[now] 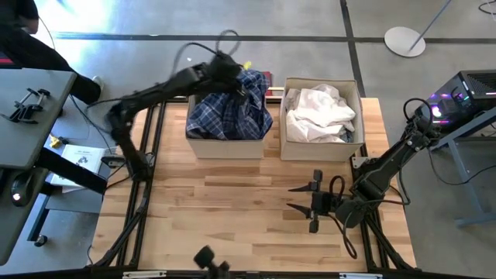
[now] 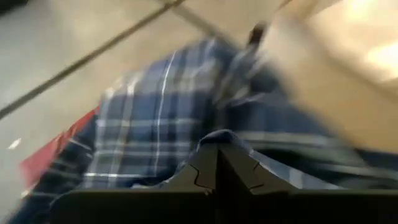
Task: Sort clothes
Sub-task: Put the blue patterned shirt into the left brown bin
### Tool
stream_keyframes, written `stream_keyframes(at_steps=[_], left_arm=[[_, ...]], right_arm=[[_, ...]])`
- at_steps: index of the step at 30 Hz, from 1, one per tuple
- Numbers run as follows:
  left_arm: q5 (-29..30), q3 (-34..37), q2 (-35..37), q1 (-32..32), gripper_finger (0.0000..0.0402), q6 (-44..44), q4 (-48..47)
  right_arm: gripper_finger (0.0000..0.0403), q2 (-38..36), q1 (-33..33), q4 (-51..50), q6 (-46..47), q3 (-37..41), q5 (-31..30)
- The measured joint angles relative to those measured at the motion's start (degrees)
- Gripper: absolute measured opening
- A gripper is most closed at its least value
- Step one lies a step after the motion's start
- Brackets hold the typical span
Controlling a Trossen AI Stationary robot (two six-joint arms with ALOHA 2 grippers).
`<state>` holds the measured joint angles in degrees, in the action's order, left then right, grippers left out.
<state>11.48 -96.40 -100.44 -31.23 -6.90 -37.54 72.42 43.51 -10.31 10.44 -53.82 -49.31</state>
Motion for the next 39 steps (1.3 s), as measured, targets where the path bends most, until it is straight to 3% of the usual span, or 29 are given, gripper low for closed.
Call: stream_keyframes(at_steps=[3,7,13,18,23,26,30,34,39], left_arm=[[1.09,0.0,-7.5,-0.65,0.0004,-1.34,-0.01],[-3.21,0.02,-17.49,-1.11,0.0001,-2.93,-0.46],[-3.94,-0.55,-24.55,-1.16,0.0,-1.95,-1.28],[-5.03,-1.74,-21.09,-1.05,0.0,-1.96,-6.0],[-9.06,-3.58,-10.7,0.27,0.0005,-2.02,-7.33],[-14.74,-4.9,-5.57,0.18,0.003,-3.42,-8.68],[-15.8,-5.45,-0.51,0.11,0.0079,-4.61,-9.48],[-9.62,-5.75,1.73,0.18,0.013,-3.59,-4.26],[-0.86,-5.61,-1.4,-0.6,0.0185,-2.91,7.86]], right_arm=[[0.0179,0.0,0.0,-0.22,0.04,0.0,-0.01],[0.0179,0.0,0.0,-0.34,0.07,0.0,0.02],[0.0179,0.0,0.02,-2.83,2.02,0.02,0.3],[0.0179,0.0,0.02,-3.8,3.6,0.02,0.32],[0.0179,0.0,0.02,-3.76,3.52,0.02,0.04],[0.0179,0.0,0.02,-3.64,3.02,0.02,-0.01],[0.0179,0.0,0.0,-3.58,2.62,0.02,-0.03],[0.0179,0.0,0.0,-3.15,2.54,0.02,-0.07],[0.0179,0.0,0.0,-2.66,2.14,0.02,-0.09]])
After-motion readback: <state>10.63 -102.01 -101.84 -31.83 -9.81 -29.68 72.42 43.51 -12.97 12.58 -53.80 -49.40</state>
